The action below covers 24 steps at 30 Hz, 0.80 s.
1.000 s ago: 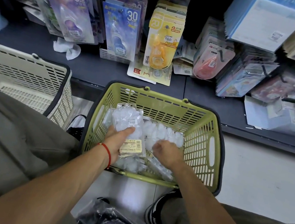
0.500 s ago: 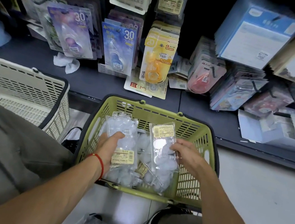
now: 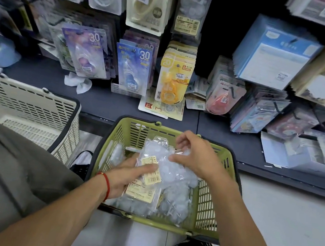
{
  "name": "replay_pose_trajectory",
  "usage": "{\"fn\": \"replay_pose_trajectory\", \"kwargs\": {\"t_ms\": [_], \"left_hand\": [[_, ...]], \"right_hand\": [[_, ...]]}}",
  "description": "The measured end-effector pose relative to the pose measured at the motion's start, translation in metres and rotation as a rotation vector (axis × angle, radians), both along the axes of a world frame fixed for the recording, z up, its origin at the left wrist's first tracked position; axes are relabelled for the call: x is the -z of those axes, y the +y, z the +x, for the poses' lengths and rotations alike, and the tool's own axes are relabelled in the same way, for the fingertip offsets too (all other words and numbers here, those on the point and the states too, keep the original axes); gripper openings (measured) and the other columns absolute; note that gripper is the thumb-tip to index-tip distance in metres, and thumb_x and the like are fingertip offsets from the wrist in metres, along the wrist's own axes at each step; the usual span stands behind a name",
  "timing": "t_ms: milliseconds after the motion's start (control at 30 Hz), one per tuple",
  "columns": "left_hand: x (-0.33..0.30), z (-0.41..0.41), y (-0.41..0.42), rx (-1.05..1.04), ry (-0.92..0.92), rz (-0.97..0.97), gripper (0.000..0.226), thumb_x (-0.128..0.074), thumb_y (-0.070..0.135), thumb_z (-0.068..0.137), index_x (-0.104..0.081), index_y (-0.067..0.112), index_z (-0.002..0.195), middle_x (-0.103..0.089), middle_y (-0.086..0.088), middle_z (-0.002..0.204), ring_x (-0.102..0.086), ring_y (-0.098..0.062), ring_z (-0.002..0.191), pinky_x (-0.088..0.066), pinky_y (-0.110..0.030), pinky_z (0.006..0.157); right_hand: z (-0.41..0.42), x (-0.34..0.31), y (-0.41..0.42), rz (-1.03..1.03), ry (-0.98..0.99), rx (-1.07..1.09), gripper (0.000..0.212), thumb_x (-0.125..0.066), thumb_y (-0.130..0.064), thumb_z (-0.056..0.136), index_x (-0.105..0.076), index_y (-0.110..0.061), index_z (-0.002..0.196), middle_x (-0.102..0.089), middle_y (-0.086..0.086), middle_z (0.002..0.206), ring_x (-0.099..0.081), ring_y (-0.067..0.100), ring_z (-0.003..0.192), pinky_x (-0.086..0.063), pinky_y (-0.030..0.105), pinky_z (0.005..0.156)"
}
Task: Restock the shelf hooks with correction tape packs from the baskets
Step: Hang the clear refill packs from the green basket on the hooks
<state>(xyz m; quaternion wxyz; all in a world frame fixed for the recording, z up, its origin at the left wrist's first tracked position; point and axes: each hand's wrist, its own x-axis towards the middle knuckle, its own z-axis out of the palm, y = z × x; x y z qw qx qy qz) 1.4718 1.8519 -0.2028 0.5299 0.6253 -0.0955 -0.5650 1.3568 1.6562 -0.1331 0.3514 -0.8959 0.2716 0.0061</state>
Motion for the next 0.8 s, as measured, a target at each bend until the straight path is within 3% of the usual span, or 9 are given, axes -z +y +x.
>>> {"fn": "replay_pose_trajectory", "kwargs": {"t_ms": [67, 167, 233, 333, 433, 533, 700, 767, 800], "left_hand": [[0.000, -0.001, -0.002, -0.087, 0.038, -0.037, 0.031, -0.080, 0.034, 0.088, -0.063, 0.032, 0.114, -0.078, 0.022, 0.085, -0.073, 0.006, 0.070, -0.056, -0.015, 0.052], [-0.012, 0.001, -0.008, -0.293, 0.126, -0.088, 0.036, -0.082, 0.029, 0.087, -0.064, 0.022, 0.117, -0.082, -0.004, 0.093, -0.080, -0.023, 0.081, -0.065, -0.043, 0.062], [-0.023, 0.005, -0.015, -0.397, 0.129, -0.142, 0.037, -0.082, 0.029, 0.086, -0.064, 0.021, 0.118, -0.082, -0.008, 0.097, -0.080, -0.029, 0.083, -0.064, -0.048, 0.062], [-0.045, 0.012, -0.028, -0.426, 0.056, -0.265, 0.044, -0.079, 0.021, 0.088, -0.064, 0.021, 0.129, -0.080, -0.010, 0.111, -0.079, -0.031, 0.097, -0.065, -0.049, 0.073], [-0.073, 0.019, -0.043, -0.414, -0.048, -0.336, 0.054, -0.080, 0.010, 0.087, -0.057, 0.014, 0.135, -0.077, -0.015, 0.117, -0.076, -0.036, 0.105, -0.062, -0.052, 0.088], [-0.107, 0.034, -0.052, -0.431, -0.112, -0.388, 0.062, -0.085, 0.022, 0.082, -0.055, 0.015, 0.136, -0.077, -0.015, 0.118, -0.075, -0.037, 0.107, -0.057, -0.061, 0.097], [-0.166, 0.074, -0.064, -0.393, -0.171, -0.452, 0.037, -0.066, 0.053, 0.096, -0.055, 0.040, 0.129, -0.079, 0.002, 0.115, -0.077, -0.029, 0.104, -0.061, -0.055, 0.092], [-0.187, 0.089, -0.070, -0.373, -0.337, -0.471, 0.032, -0.063, 0.054, 0.098, -0.056, 0.039, 0.125, -0.077, 0.006, 0.116, -0.077, -0.012, 0.100, -0.063, -0.041, 0.087], [-0.197, 0.095, -0.073, -0.377, -0.450, -0.471, 0.026, -0.061, 0.052, 0.100, -0.058, 0.038, 0.121, -0.075, 0.008, 0.115, -0.074, 0.002, 0.094, -0.062, -0.025, 0.082]], "right_hand": [[0.001, 0.001, 0.004, -0.172, -0.091, 0.042, 0.050, -0.087, -0.041, 0.081, -0.061, -0.030, 0.122, -0.054, -0.012, 0.127, -0.047, 0.006, 0.120, -0.039, 0.026, 0.101], [-0.002, -0.004, 0.001, -0.252, -0.170, 0.386, 0.048, -0.068, -0.048, 0.096, -0.058, -0.019, 0.133, -0.056, 0.001, 0.132, -0.049, 0.020, 0.127, -0.043, 0.037, 0.104], [-0.006, -0.012, -0.002, -0.041, -0.087, 0.559, 0.048, -0.061, -0.062, 0.096, -0.062, -0.021, 0.122, -0.067, 0.003, 0.123, -0.062, 0.025, 0.115, -0.049, 0.040, 0.098], [0.000, -0.024, 0.008, 0.518, -0.112, 0.411, 0.050, -0.065, -0.073, 0.083, -0.071, -0.027, 0.105, -0.078, -0.001, 0.106, -0.075, 0.020, 0.099, -0.061, 0.041, 0.090], [0.018, -0.037, 0.020, 0.622, -0.341, 0.364, 0.032, -0.072, -0.043, 0.094, -0.072, -0.018, 0.114, -0.081, 0.001, 0.103, -0.077, 0.024, 0.100, -0.063, 0.038, 0.087], [0.036, -0.061, 0.018, 0.667, -0.518, 0.390, 0.019, -0.066, -0.021, 0.103, -0.069, -0.013, 0.119, -0.081, 0.007, 0.105, -0.078, 0.026, 0.098, -0.064, 0.042, 0.086], [0.057, -0.122, -0.006, 0.603, -0.605, 0.284, 0.017, -0.061, -0.010, 0.104, -0.066, -0.015, 0.120, -0.081, 0.004, 0.104, -0.079, 0.021, 0.092, -0.063, 0.033, 0.070], [0.066, -0.147, -0.014, 0.535, -0.615, 0.263, 0.024, -0.061, -0.008, 0.101, -0.066, -0.017, 0.122, -0.081, 0.004, 0.109, -0.078, 0.027, 0.098, -0.064, 0.049, 0.080], [0.070, -0.158, -0.017, 0.499, -0.628, 0.263, 0.023, -0.061, -0.008, 0.101, -0.067, -0.020, 0.120, -0.080, 0.006, 0.109, -0.077, 0.032, 0.101, -0.061, 0.058, 0.087]]}}
